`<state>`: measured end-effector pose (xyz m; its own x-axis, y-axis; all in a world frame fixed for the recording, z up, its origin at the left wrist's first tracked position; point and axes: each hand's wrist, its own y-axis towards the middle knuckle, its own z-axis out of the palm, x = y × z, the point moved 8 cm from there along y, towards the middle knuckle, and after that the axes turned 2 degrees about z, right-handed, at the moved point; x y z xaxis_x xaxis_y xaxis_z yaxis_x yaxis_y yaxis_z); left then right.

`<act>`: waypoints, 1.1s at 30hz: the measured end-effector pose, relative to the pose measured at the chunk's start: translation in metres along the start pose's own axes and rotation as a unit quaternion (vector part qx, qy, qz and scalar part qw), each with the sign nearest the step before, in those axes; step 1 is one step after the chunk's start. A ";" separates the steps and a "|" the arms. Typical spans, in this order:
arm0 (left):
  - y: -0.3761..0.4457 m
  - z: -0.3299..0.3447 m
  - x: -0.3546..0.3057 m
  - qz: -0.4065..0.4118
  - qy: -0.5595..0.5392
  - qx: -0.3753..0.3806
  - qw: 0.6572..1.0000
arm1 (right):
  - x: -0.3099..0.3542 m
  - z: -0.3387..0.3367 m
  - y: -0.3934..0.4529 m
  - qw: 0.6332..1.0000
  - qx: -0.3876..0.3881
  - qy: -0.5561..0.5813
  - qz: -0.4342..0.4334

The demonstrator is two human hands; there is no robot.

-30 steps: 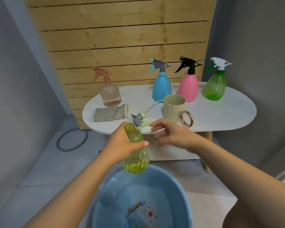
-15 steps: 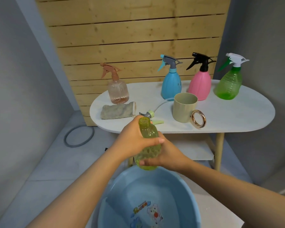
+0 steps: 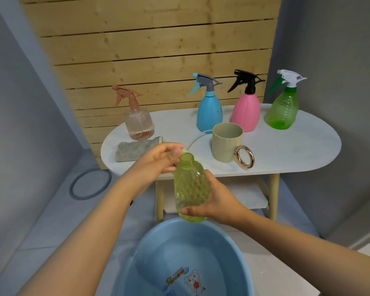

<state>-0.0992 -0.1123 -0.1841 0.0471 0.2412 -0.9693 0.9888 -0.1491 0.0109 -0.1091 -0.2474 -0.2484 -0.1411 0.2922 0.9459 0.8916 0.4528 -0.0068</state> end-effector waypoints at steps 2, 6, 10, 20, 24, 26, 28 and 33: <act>0.013 -0.014 0.015 -0.026 0.025 -0.081 0.996 | -0.002 -0.004 0.000 1.000 -0.005 -0.007 0.004; 0.036 -0.028 0.045 -0.060 0.162 -0.177 0.969 | -0.007 -0.012 0.001 0.999 -0.029 -0.022 0.017; 0.058 -0.017 0.062 -0.069 0.217 -0.150 0.962 | -0.010 -0.020 0.004 0.998 -0.047 -0.040 0.023; 0.075 -0.005 0.070 -0.121 0.258 -0.170 0.943 | -0.015 -0.036 0.006 0.995 -0.066 -0.070 0.035; 0.066 -0.006 0.062 -0.105 0.175 -0.191 0.960 | -0.014 -0.041 0.004 0.994 -0.069 -0.074 0.039; 0.058 -0.010 0.059 -0.112 0.138 -0.205 0.963 | -0.014 -0.042 0.002 0.994 -0.070 -0.073 0.044; 0.047 -0.018 0.051 -0.109 0.106 -0.223 0.963 | -0.016 -0.041 0.000 0.994 -0.070 -0.073 0.045; 0.010 -0.069 0.006 -0.021 0.107 -0.323 0.940 | -0.015 -0.038 -0.002 0.994 -0.077 -0.060 0.042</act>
<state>-0.0789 -0.0461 -0.1732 -0.0355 0.4314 -0.9014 0.8673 0.4615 0.1868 -0.0921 -0.2843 -0.2499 -0.1061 0.4259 0.8985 0.9562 0.2916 -0.0253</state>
